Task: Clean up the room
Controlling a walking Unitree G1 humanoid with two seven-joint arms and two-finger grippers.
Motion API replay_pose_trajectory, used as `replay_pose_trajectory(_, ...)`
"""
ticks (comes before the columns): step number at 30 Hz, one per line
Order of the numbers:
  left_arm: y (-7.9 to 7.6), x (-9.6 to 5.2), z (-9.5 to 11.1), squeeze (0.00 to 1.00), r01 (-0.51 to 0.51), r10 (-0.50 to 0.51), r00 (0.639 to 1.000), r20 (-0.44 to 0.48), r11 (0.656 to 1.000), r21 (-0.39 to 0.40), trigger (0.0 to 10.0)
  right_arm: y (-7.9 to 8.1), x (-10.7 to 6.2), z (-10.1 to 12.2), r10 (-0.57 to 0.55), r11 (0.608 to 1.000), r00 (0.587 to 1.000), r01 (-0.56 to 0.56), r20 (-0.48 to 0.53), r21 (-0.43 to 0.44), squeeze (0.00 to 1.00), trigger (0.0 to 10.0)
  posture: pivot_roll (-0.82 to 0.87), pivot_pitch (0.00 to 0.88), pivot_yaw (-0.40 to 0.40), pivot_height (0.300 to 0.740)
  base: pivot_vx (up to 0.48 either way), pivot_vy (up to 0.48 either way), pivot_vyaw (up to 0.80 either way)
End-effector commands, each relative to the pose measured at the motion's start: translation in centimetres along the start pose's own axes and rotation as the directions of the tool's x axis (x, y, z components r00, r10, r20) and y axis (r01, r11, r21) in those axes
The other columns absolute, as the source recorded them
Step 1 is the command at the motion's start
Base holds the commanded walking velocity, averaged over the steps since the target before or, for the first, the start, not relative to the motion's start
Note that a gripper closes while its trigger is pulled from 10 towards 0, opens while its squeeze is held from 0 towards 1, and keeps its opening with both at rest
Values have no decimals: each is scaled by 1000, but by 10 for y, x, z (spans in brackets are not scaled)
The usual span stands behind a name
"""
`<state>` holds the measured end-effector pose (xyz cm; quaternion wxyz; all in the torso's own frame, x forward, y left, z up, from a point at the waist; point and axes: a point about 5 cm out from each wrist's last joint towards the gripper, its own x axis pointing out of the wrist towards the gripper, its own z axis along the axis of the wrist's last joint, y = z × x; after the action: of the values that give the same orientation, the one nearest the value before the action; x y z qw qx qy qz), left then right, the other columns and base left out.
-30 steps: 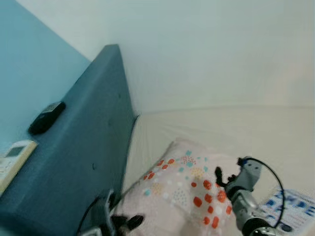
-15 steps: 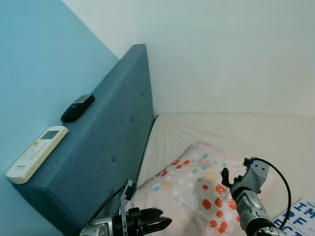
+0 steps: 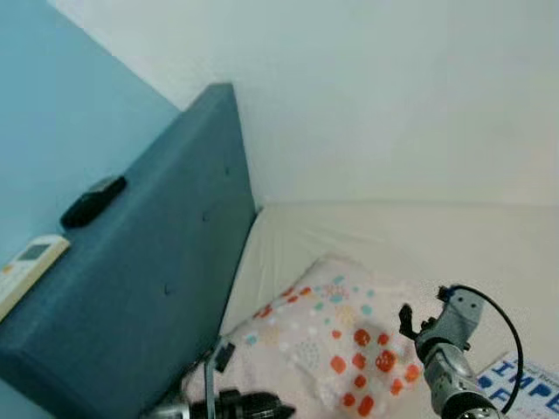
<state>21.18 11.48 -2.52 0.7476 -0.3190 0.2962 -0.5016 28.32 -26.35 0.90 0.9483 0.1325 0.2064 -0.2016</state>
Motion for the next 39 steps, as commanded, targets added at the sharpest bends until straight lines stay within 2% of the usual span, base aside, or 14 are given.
replay_pose_trajectory(1, 5, -13, -4, 0, -53, 53, 999, -9, 999, -9, 10000, 7, -2, -8, 13, 1000, 999, -13, -30, 5, 0, 10000, -154, 0, 49, 740, 0, 0, 0)
replay_pose_trajectory(5, 17, -35, -15, 0, -204, 205, 979, -1, 975, -85, 10000, 7, -2, -10, 11, 1000, 999, -10, -35, 5, 0, 10000, -156, 0, 53, 740, -219, 0, 0)
replay_pose_trajectory(6, 17, -35, -15, 0, -204, 205, 979, -1, 975, -85, 10000, 7, -2, -10, 11, 1000, 999, -10, -35, 5, 0, 10000, -156, 0, 53, 740, -307, 0, 0)
replay_pose_trajectory(9, 20, -49, -23, 0, -264, 266, 964, -3, 956, -125, 10000, 7, -2, -11, 12, 1000, 999, -11, -37, 10, 0, 10000, -156, 0, 53, 740, -316, 0, 0)
replay_pose_trajectory(13, 20, -51, -24, 0, -275, 277, 961, -3, 952, -133, 10000, 7, -2, -11, 12, 1000, 999, -12, -37, 10, 0, 10000, -156, 0, 54, 740, -321, 0, 0)
replay_pose_trajectory(16, 23, -60, -32, 0, -335, 340, 940, -1, 927, -168, 10000, 7, -2, -11, 16, 1000, 999, -15, -39, 10, 0, 10000, -154, 0, 50, 740, -310, 0, 0)
replay_pose_trajectory(19, 24, -62, -33, 0, -350, 356, 934, 3, 920, -174, 10000, 7, -2, -11, 16, 1000, 999, -16, -39, 9, 0, 10000, -154, 0, 50, 740, -288, 0, 0)
replay_pose_trajectory(21, 30, -65, -31, 0, -454, 463, 886, 23, 875, -167, 10000, 9, -2, -11, 20, 1000, 999, -20, -40, 7, 0, 10000, -153, 0, 48, 740, 0, 0, 0)
replay_pose_trajectory(26, 32, -64, -32, 0, -496, 501, 866, 5, 859, -130, 10000, 9, -2, -11, 23, 1000, 999, -22, -40, 6, 0, 10000, -156, 0, 47, 740, 0, 0, 0)
replay_pose_trajectory(30, 27, -51, -41, 0, -460, 458, 888, -47, 883, -91, 10000, 10, -2, -11, 26, 1000, 999, -26, -39, 1, 0, 10000, -157, 0, 45, 740, 0, -360, 0)
replay_pose_trajectory(33, 26, -45, -43, 0, -458, 454, 889, -58, 885, -91, 10000, 10, -2, -12, 27, 1000, 999, -27, -43, -2, 0, 10000, -158, 0, 45, 740, 0, -480, 0)
replay_pose_trajectory(34, 29, -42, -43, 0, -521, 519, 853, -52, 850, -80, 10000, 10, -3, -14, 29, 1000, 998, -29, -48, -6, 0, 10000, -158, 0, 45, 740, 0, 0, 0)
replay_pose_trajectory(36, 29, -42, -43, 0, -521, 519, 853, -52, 850, -80, 10000, 10, -3, -14, 29, 1000, 998, -29, -48, -6, 0, 10000, -158, 0, 45, 740, 0, 0, 0)
replay_pose_trajectory(39, 34, -40, -38, 0, -612, 613, 790, -14, 786, -89, 10000, 12, -4, -17, 45, 999, 997, -45, -59, -4, 0, 10000, -159, 0, 42, 740, 0, 0, 0)
